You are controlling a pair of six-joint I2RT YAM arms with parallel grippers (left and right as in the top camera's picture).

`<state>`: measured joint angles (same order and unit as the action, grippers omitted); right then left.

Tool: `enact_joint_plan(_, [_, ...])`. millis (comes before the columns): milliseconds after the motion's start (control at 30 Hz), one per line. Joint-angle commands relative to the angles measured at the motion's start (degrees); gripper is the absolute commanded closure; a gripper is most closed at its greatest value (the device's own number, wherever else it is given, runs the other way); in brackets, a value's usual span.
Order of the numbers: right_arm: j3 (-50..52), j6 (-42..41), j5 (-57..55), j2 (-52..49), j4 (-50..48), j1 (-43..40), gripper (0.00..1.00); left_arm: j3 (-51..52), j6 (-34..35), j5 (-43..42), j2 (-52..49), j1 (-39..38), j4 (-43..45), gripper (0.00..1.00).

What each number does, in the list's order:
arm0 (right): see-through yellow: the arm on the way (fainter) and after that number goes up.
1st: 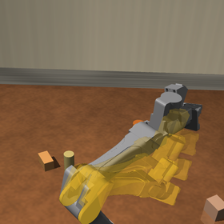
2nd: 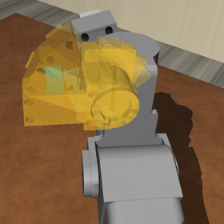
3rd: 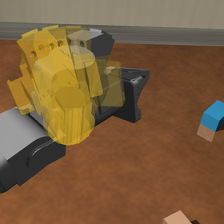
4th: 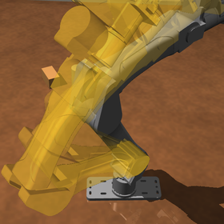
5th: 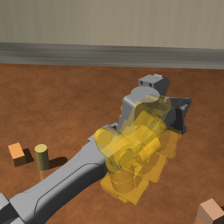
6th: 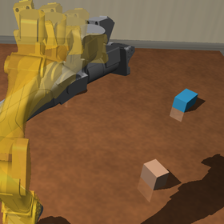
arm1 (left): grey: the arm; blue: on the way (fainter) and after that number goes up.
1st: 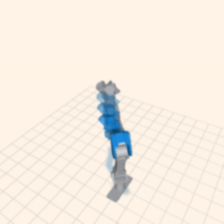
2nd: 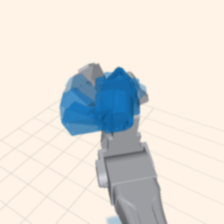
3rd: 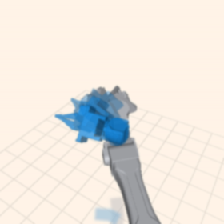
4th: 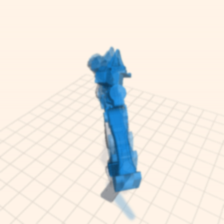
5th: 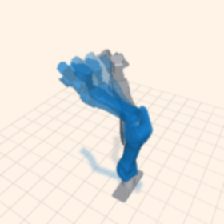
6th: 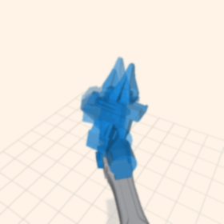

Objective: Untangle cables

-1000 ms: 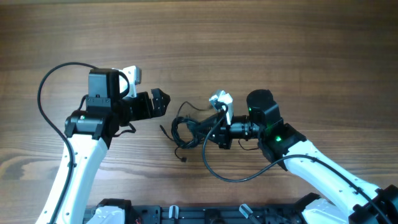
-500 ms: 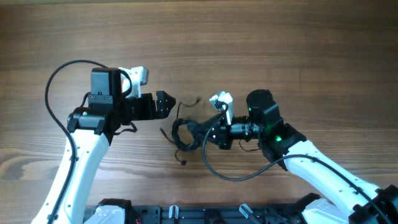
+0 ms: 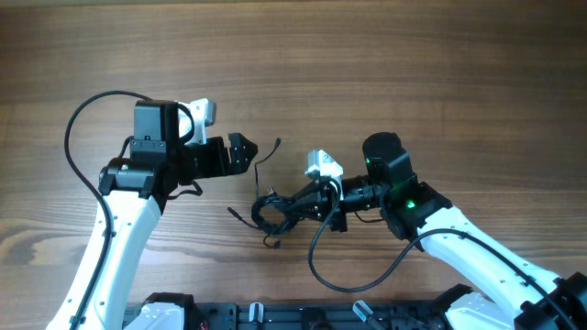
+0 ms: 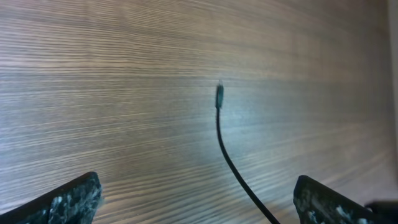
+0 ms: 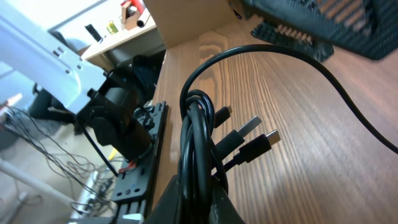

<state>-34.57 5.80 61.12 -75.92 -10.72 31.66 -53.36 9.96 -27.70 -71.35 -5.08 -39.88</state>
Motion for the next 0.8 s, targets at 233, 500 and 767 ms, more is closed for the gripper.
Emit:
enact_joint_plan(233, [0.3, 4.2, -1.8, -0.2, 1.3, -0.2, 0.96, -0.9, -5.2, -3.8, -0.2, 0.2, -1.2, 0.13])
enact_joint_plan(500, [0.3, 6.5, -2.6, -0.2, 5.7, -0.2, 0.96, -0.9, 8.5, -18.8, -0.3, 0.0, 4.6, 0.18])
enact_joint_plan(767, [0.3, 6.2, -2.6, -0.2, 5.8, -0.2, 0.96, -0.9, 8.5, -18.8, -7.1, -4.4, 3.3, 0.47])
